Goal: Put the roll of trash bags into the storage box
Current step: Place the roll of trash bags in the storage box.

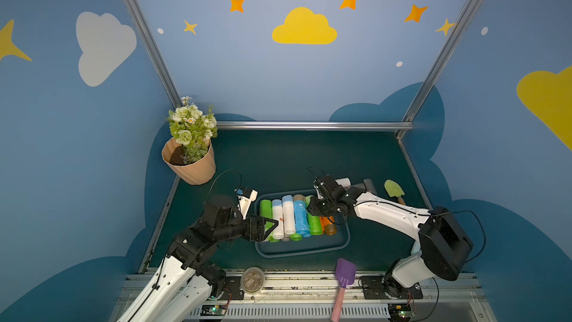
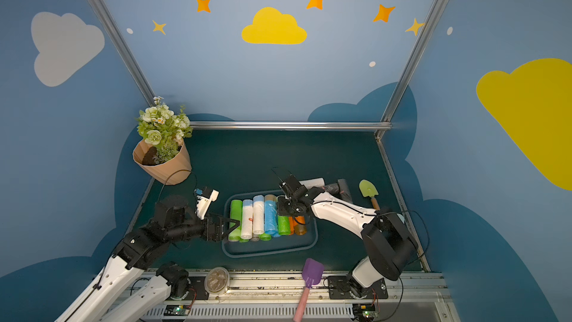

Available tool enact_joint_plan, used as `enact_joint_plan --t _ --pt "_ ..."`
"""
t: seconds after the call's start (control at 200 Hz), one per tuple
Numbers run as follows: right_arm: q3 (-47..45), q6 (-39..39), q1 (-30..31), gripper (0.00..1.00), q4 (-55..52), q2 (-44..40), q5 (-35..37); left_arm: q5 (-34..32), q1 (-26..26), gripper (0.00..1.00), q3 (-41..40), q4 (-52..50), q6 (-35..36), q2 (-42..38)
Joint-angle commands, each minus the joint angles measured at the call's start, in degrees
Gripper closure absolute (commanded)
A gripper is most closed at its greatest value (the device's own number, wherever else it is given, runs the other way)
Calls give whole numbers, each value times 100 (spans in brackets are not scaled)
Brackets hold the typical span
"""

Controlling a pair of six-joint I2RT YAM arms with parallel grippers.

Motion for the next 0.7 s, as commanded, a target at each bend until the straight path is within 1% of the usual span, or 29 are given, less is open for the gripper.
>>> enact_joint_plan --t 0.0,0.696 --pt "-60 18 25 73 134 48 -12 66 3 0 32 68 15 2" --pt "-16 25 40 73 236 201 -135 96 3 0 27 76 15 21"
